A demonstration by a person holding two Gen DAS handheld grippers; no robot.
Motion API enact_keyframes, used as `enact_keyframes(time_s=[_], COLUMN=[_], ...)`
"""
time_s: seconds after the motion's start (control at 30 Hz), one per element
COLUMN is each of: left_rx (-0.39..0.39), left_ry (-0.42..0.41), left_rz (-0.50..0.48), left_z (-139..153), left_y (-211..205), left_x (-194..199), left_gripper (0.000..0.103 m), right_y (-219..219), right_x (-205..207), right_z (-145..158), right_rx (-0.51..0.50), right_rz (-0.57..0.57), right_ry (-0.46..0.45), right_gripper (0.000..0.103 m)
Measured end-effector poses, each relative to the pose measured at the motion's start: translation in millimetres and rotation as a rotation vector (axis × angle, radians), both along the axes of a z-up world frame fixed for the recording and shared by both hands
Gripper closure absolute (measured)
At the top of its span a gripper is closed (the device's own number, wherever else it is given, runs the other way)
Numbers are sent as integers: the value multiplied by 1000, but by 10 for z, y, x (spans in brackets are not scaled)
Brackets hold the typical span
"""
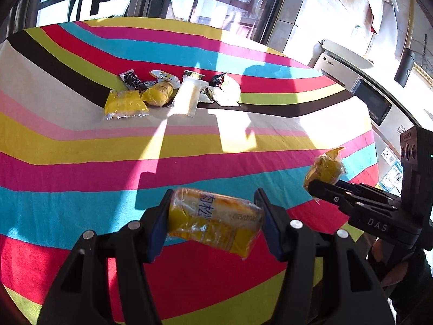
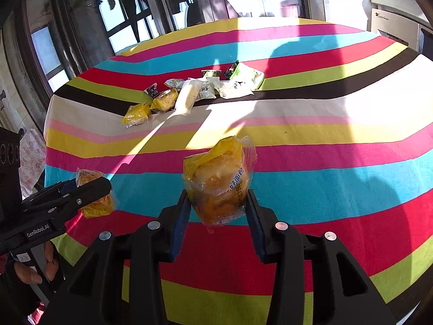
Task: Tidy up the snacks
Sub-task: 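Carry both yellow bread packs in the tools over the white box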
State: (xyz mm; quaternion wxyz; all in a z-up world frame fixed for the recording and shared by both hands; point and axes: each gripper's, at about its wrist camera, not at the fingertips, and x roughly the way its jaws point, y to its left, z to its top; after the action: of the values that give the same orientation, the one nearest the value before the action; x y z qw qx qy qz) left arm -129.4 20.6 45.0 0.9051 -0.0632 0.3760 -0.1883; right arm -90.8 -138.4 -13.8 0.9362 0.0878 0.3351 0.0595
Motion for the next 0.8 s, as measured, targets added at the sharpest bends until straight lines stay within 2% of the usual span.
enact_keyframes(time_s=[0.43,0.8], left_rx=[65,139], left_ry=[2,-15], left_rz=[-172,-414], left_z=[-50,-50], left_y=[-692,-1477], left_x=[-307,-735], left_gripper=[43,43], right_y=[-419,-753], right_x=[-740,-1442], right_z=[-129,-264], right_rx=[3,5], right_rz=[-48,-94], right_ry=[8,20], right_gripper=[62,62])
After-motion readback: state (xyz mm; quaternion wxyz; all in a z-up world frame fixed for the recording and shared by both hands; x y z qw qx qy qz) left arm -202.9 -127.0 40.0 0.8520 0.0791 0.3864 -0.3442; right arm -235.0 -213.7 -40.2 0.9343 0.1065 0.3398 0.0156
